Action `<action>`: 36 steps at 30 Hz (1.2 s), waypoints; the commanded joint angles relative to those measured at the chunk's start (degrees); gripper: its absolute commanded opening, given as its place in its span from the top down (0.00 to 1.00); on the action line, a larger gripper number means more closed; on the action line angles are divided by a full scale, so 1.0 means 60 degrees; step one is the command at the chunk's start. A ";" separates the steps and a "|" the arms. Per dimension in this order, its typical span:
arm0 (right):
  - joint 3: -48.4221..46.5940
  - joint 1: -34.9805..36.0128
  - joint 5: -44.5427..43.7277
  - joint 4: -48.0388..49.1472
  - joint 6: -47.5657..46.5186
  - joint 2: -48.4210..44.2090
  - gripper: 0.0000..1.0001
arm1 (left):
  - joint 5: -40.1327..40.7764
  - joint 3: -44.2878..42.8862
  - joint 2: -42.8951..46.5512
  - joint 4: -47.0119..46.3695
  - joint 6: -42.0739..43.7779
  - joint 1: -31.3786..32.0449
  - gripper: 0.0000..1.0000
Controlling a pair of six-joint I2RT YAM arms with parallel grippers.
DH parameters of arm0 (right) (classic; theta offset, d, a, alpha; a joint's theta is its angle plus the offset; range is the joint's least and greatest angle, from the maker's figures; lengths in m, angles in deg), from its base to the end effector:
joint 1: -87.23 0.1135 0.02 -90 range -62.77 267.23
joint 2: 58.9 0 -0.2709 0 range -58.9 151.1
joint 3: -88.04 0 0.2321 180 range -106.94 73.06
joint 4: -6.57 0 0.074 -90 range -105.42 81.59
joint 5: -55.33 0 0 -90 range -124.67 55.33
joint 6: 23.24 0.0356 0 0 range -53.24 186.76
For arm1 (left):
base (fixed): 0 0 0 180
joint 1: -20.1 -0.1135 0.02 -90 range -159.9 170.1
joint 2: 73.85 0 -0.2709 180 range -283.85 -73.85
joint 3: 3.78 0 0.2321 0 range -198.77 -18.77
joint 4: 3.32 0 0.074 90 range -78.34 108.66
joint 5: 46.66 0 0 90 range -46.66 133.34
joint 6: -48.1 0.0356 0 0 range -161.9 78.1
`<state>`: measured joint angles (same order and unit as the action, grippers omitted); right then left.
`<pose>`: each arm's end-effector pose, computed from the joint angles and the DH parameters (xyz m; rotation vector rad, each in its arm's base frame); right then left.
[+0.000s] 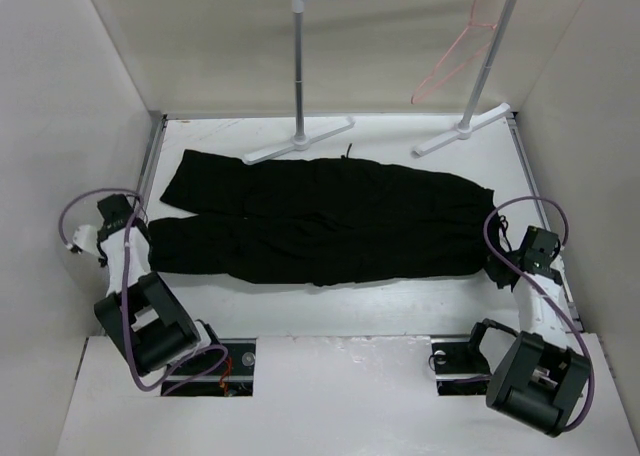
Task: Place the trousers on the hanger
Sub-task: Fold the trousers at the center of the board.
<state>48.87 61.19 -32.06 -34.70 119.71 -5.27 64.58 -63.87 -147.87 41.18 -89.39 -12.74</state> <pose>0.1317 -0.0625 0.1831 1.6142 1.9868 0.2403 0.1836 0.1338 0.2267 -1.7316 1.8440 0.3787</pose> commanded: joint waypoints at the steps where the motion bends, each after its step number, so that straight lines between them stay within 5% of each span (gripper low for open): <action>1: -0.0495 -0.0164 -0.0420 -0.0394 0.0067 -0.0207 1.00 | 0.1644 -0.1533 0.0032 0.0968 0.0674 0.0046 1.00; 11: -0.0905 -0.0121 -0.1065 -0.1405 -0.0314 -0.1262 1.00 | 0.2351 -0.1476 0.0237 0.0969 0.1323 0.0470 1.00; 17: -0.1929 0.0114 -0.1138 -0.1567 -0.0329 -0.1350 1.00 | 0.2760 -0.3495 -0.0157 0.0837 0.1352 0.1963 1.00; 36: -0.7420 0.1388 -0.1710 -0.0146 0.0184 0.5633 1.00 | 0.2862 -1.1009 -0.6791 0.0705 0.2010 0.3590 1.00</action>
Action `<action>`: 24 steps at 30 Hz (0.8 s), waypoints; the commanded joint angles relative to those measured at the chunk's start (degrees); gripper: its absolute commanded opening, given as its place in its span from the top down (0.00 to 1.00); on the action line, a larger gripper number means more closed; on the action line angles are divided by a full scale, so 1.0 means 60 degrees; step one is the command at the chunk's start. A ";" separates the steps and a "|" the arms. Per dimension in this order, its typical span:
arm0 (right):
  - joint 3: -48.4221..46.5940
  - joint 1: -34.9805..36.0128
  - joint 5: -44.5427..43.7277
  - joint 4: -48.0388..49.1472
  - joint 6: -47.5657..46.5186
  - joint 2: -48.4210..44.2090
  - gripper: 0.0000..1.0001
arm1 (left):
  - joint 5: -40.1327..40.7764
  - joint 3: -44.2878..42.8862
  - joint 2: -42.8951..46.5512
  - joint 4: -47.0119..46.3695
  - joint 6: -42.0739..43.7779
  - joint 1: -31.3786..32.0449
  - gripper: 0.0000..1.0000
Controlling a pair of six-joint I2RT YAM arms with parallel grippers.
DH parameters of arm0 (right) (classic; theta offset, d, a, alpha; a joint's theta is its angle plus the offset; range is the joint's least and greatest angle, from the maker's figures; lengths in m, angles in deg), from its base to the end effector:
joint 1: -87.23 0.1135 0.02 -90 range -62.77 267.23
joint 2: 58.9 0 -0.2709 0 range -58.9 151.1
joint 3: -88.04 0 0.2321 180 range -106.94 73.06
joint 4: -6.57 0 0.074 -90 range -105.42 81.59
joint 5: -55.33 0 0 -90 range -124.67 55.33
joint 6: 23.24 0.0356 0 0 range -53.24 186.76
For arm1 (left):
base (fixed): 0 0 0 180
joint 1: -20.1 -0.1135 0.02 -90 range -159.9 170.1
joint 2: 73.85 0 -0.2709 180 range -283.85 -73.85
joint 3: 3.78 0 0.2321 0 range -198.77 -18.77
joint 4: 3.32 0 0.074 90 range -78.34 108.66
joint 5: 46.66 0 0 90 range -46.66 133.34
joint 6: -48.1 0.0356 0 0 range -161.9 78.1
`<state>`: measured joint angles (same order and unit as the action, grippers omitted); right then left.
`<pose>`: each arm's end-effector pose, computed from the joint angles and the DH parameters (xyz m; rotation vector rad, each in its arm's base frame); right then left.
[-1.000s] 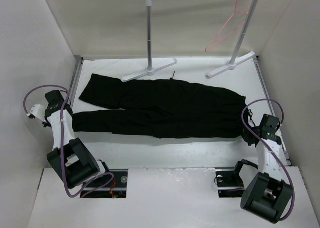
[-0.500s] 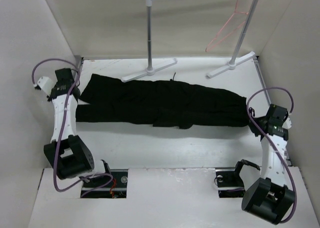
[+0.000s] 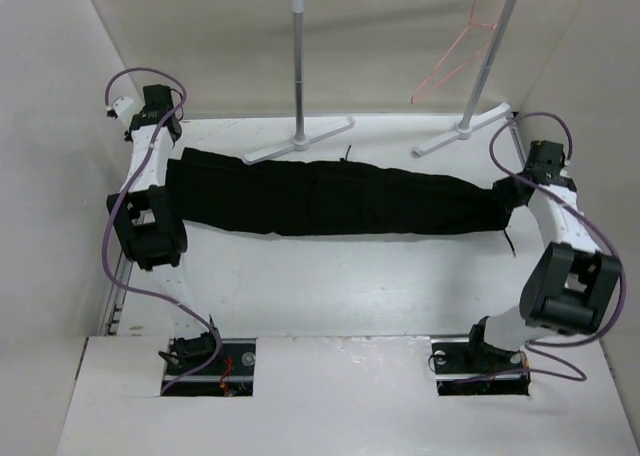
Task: Place the trousers on the hanger
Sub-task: Fold the trousers at the center of the board.
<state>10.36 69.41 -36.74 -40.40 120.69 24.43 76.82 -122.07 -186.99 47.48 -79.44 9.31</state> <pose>0.2719 -0.0888 0.2726 1.4784 2.0182 0.2193 0.4188 0.0998 0.3093 -1.1621 1.9223 0.4422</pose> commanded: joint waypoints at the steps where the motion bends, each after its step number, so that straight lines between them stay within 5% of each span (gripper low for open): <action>1: -0.1470 0.0062 -0.0945 0.0805 0.0035 0.1194 1.00 | 0.0822 -0.1762 -0.0651 -0.0329 0.0368 -0.0070 1.00; 9: -0.4869 0.0282 -0.0740 0.0176 -0.0023 0.4301 0.95 | 0.0443 -0.4051 -0.2835 -0.0577 0.0383 0.0061 0.96; 16: -0.6176 0.0677 -0.0449 0.0423 -0.0082 0.5272 0.43 | 0.0017 -0.4125 -0.3277 -0.1340 0.0543 0.0164 0.61; 19: -0.5638 0.0795 -0.0168 0.0555 -0.0418 0.4601 0.32 | 0.0017 -0.2871 -0.2197 -0.1383 0.0515 0.0164 0.42; 24: -0.2858 0.0869 -0.0403 0.1637 -0.0727 0.2464 0.30 | -0.0523 0.1886 0.0848 -0.2831 0.0267 0.0412 0.37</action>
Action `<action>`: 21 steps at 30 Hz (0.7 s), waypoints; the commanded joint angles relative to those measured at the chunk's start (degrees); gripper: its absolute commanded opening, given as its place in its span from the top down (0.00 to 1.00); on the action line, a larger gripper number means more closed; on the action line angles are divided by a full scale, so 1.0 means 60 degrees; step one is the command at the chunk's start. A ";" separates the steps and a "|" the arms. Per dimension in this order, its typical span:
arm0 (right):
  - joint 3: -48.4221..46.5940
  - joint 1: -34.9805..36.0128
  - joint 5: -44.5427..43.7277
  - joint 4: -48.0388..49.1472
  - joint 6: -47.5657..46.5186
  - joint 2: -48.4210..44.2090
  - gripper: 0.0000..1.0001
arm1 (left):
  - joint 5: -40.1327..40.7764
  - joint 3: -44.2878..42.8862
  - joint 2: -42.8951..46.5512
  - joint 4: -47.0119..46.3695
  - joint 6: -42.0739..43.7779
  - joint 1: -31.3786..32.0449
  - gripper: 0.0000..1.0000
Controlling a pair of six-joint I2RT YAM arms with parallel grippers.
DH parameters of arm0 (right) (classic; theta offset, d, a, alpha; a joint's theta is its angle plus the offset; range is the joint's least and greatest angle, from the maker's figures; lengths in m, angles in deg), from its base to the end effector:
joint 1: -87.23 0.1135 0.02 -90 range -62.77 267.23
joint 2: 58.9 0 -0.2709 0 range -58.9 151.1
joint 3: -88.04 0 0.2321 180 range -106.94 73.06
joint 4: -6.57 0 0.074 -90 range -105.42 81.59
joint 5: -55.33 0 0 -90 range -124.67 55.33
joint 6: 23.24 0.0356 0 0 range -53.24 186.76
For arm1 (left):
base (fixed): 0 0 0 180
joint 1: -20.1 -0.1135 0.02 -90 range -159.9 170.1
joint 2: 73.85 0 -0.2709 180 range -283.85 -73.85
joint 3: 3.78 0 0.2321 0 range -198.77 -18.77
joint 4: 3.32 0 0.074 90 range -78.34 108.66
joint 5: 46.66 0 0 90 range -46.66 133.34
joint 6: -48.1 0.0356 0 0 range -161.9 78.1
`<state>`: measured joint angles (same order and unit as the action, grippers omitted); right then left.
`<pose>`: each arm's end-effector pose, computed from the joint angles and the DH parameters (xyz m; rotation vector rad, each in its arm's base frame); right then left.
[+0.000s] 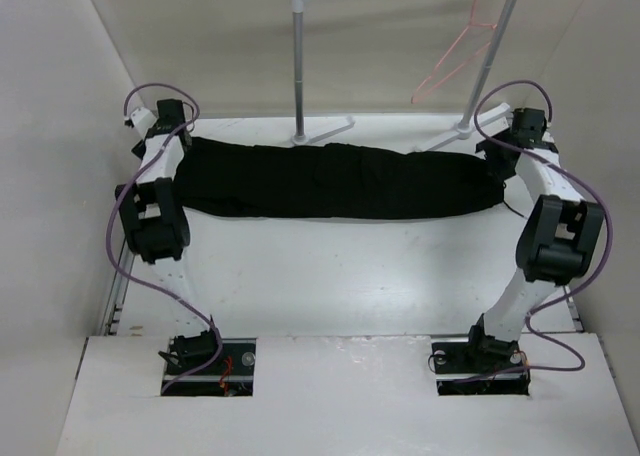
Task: Place the trousers on the hanger
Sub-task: Fold the trousers at the center of the board.
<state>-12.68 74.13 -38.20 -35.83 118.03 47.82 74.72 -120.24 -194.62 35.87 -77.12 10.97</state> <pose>0.3905 -0.0931 0.2668 1.3164 2.0384 0.2307 0.4569 0.0922 0.2570 -1.0815 1.9465 0.3906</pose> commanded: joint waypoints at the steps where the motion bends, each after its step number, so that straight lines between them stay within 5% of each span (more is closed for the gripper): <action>1: 0.1568 0.0082 -0.0115 0.1082 -0.0254 -0.1815 0.31 | -0.0451 0.2445 0.2604 -0.1074 -0.0324 0.0223 0.36; 3: 0.2638 0.0052 0.0002 0.1448 -0.0180 -0.2548 0.40 | -0.1153 0.3795 0.3294 -0.1236 -0.0821 0.0268 0.35; 6: 0.4016 0.0038 0.0294 0.1888 -0.0165 -0.3457 0.83 | -0.2471 0.5262 0.3940 -0.1659 -0.1511 0.0093 0.31; 7: 0.4383 0.0038 0.0382 0.1976 -0.0136 -0.3692 0.88 | -0.2910 0.5672 0.4058 -0.2053 -0.1570 -0.0111 0.30; 10: 0.4956 -0.0020 0.0704 0.2152 -0.0238 -0.3826 0.80 | -0.3865 0.6349 0.4030 -0.2759 -0.1994 -0.0697 0.27; 13: 0.5294 -0.0401 0.1100 0.2313 -0.0209 -0.3811 0.47 | -0.4247 0.6613 0.3738 -0.3066 -0.2463 -0.1079 0.27; 15: 0.5426 -0.0606 0.1218 0.2373 -0.0209 -0.3811 0.34 | -0.4423 0.6702 0.3504 -0.3520 -0.2494 -0.1152 0.27; 21: 0.5296 -0.0958 0.1203 0.2577 -0.0341 -0.2804 0.29 | -0.4585 0.6395 0.2551 -0.3859 -0.2596 -0.1299 0.27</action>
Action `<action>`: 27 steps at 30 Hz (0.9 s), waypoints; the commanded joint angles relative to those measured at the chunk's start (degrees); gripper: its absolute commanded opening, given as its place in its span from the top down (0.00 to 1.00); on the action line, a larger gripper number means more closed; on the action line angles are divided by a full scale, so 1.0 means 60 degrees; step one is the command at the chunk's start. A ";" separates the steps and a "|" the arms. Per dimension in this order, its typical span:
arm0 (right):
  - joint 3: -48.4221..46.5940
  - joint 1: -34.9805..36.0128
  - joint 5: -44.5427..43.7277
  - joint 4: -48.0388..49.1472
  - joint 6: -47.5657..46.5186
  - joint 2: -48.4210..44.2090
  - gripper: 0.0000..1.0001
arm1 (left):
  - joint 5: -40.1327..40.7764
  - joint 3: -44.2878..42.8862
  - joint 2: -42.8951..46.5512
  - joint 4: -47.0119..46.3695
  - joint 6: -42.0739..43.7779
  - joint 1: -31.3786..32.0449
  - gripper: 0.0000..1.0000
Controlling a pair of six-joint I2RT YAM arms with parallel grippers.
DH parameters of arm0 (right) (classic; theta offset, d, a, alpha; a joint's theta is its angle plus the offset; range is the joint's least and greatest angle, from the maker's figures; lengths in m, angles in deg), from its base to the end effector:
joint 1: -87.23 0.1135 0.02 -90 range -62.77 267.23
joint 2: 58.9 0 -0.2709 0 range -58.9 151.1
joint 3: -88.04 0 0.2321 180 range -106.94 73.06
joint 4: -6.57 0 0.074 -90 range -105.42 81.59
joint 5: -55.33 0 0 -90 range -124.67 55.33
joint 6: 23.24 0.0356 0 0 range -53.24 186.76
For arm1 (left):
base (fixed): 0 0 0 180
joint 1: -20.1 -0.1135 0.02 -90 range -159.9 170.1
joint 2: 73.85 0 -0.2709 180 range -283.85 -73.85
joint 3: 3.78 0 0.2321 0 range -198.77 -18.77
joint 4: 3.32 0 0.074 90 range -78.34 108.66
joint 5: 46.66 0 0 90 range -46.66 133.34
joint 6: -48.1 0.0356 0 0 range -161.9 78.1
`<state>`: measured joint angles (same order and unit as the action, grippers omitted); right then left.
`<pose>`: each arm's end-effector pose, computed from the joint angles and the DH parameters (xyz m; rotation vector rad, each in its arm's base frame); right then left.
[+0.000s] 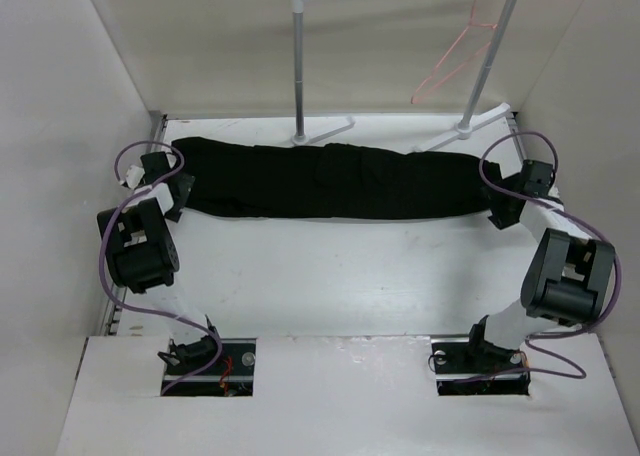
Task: Place the trousers on the hanger
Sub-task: Fold the trousers at the center of the board.
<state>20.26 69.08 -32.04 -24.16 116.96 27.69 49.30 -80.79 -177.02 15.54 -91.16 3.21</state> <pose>0.2805 -0.0902 0.2257 1.3635 2.0452 0.3043 0.3505 0.1103 0.1976 -1.3282 1.9464 -0.1541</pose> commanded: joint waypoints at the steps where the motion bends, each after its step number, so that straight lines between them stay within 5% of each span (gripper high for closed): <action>1: -0.0325 -0.0146 0.0176 0.0748 -0.0177 0.0873 0.29 | -0.0319 -0.0239 -0.0527 -0.0471 -0.0287 -0.0021 0.27; 6: -0.1058 -0.0161 0.0293 0.0867 -0.0104 0.2193 0.38 | -0.0202 -0.0474 -0.1070 -0.0603 -0.0302 -0.0021 0.38; 10: -0.1337 -0.0146 -0.0028 0.0765 0.0115 0.2429 0.81 | 0.0076 -0.0533 -0.1086 -0.0486 -0.0302 -0.0094 0.75; 12: -0.1279 -0.0161 -0.0160 0.0619 0.0218 0.2284 0.92 | 0.0150 -0.0503 -0.0881 -0.0311 -0.0273 -0.0123 0.84; 17: -0.0228 -0.0234 -0.0906 0.0267 0.0584 0.0998 0.99 | 0.0910 -0.0168 0.0128 0.0640 -0.0111 -0.0371 0.94; 27: 0.2366 -0.1054 -0.0646 -0.0275 0.0921 -0.2299 1.00 | 0.2609 0.1707 0.2838 0.2618 0.0138 -0.0782 0.92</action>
<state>32.09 64.67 -34.44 -24.58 121.39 18.42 57.19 -72.70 -164.28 25.79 -91.83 -0.37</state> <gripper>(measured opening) 0.013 0.075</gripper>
